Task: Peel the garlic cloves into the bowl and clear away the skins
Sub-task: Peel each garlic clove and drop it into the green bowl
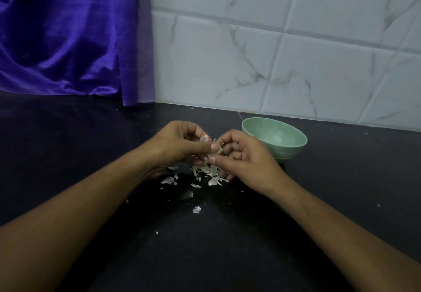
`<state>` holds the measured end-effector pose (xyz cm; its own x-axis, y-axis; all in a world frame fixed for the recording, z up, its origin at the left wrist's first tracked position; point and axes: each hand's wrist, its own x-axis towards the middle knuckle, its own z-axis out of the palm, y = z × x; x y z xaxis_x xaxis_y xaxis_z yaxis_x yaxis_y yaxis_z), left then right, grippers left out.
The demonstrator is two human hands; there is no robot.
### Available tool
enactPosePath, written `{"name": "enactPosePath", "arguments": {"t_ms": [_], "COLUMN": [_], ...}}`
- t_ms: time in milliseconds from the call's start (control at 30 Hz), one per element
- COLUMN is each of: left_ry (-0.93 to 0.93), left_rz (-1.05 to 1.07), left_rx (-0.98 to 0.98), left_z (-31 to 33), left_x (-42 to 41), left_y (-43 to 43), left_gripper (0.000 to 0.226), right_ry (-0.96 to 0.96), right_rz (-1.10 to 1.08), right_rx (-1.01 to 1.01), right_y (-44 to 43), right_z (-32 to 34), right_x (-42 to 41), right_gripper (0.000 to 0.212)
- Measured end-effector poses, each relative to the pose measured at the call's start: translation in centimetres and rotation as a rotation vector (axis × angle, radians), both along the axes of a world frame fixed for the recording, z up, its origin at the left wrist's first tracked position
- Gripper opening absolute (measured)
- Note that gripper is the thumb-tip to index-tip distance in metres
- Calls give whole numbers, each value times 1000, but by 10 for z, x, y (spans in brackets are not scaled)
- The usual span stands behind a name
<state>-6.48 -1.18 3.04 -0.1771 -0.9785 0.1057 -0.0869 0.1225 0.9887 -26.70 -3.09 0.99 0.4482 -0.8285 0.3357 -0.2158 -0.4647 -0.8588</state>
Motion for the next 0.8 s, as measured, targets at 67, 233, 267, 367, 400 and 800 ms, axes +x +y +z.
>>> {"name": "enactPosePath", "arguments": {"t_ms": [67,233,267,367,400,800], "left_ry": [31,108,129,47,-4,87], "left_rz": [8,-3,-10,10,22,40], "left_rx": [-10,-2,-6,-59,-78,-9], "left_z": [0,-4,-5,-9,-11,-15], "left_x": [0,-3,-4,-6,-8,-11], "left_y": [0,0,-1,0,0,-5], "left_gripper": [33,31,29,31,34,22], "right_ry": [-44,-107,-125,-203,-224,-89], "right_rz": [17,-11,-19,-28,-32,-32], "right_rx": [12,12,10,23,39,43], "right_y": [2,7,7,6,5,0], "right_z": [0,2,2,4,3,-3], "right_x": [2,7,7,6,6,6], "right_gripper": [26,23,24,21,21,24]}}
